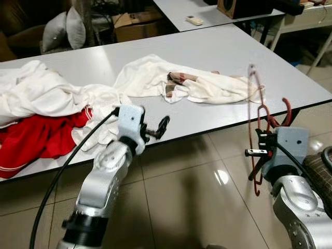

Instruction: Hang hanger

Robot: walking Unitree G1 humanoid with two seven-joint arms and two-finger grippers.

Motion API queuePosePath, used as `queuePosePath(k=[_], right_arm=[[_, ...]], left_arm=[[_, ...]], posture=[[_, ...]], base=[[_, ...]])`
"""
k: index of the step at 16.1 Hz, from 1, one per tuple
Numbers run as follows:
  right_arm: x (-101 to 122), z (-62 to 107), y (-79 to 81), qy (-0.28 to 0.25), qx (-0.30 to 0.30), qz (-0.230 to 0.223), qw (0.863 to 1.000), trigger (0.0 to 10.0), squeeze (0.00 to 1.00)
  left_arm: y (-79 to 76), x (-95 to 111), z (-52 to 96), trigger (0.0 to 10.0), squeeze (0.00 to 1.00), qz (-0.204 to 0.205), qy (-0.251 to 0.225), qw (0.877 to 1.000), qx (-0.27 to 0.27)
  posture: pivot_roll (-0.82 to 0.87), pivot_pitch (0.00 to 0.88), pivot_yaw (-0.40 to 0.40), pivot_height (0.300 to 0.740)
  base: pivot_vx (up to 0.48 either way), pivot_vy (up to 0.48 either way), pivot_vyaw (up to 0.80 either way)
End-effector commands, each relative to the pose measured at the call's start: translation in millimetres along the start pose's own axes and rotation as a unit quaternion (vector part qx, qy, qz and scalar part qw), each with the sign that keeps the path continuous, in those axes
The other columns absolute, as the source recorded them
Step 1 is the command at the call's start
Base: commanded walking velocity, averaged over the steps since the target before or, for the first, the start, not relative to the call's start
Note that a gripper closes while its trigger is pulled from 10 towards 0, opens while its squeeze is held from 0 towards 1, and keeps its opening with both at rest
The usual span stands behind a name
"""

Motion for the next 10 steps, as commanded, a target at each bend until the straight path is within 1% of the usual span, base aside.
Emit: queuePosePath(k=[1,2,4,5,7,8,9,10], right_arm=[[3.7,-1.3,2.1,-0.008,0.009,0.014,1.000,10.0,0.00],[5.0,-2.9,1.8,-0.012,0.011,0.018,1.000,10.0,0.00],[10.1,-4.8,-1.4,-0.021,0.012,0.018,1.000,10.0,0.00],[8.8,-3.4,-4.8,-0.021,0.012,0.015,1.000,10.0,0.00],[5.5,-2.2,-7.1,-0.017,0.010,0.012,1.000,10.0,0.00],[5.5,0.0,-3.0,-0.017,0.019,0.003,1.000,10.0,0.00],[5.1,1.1,-1.9,-0.016,0.022,0.002,1.000,10.0,0.00],[3.4,2.4,-1.4,-0.014,0.024,0.003,1.000,10.0,0.00]], left_arm=[[-3.7,4.5,0.0,10.0,0.07,-0.007,-0.011,1.000,-0.009],[-5.5,4.6,-1.5,10.0,0.07,-0.017,-0.009,1.000,-0.015],[-6.9,5.9,-2.0,10.0,0.08,-0.007,-0.013,1.000,-0.018],[-10.1,4.9,-3.0,10.0,0.07,-0.005,-0.011,1.000,-0.024],[-12.8,6.0,-5.5,10.0,0.08,0.003,-0.012,1.000,-0.028],[-10.6,8.5,-5.5,10.0,0.08,0.010,-0.017,1.000,-0.021],[-9.7,8.2,-5.2,10.0,0.08,0.011,-0.017,1.000,-0.017],[-9.0,7.0,-4.6,10.0,0.08,0.007,-0.015,1.000,-0.014]], posture=[[-0.09,0.011,0.071,0.740],[-0.09,0.018,0.067,0.740],[-0.10,0.016,0.079,0.740],[-0.11,0.016,0.085,0.740],[-0.10,0.018,0.086,0.740],[-0.10,0.019,0.090,0.740],[-0.10,0.020,0.090,0.740],[-0.10,0.022,0.089,0.740]], base=[[0.000,0.000,-0.73],[0.000,0.000,-0.77],[0.272,0.000,-0.77],[0.319,0.000,-0.66],[0.321,0.000,0.00],[0.322,0.000,0.00],[0.322,0.000,-0.44],[0.322,0.000,-0.80]])
Point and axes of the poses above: a point about 5 cm out from each wrist's last joint towards the gripper, its own z axis pointing back from the gripper into the wrist, its own x axis along the axis of the wrist's last joint, y = z × x, the point moved 4 cm from there along -z, pointing out of the wrist towards the gripper, and after that the axes turned 14 degrees about z, right-handed, at the moved point
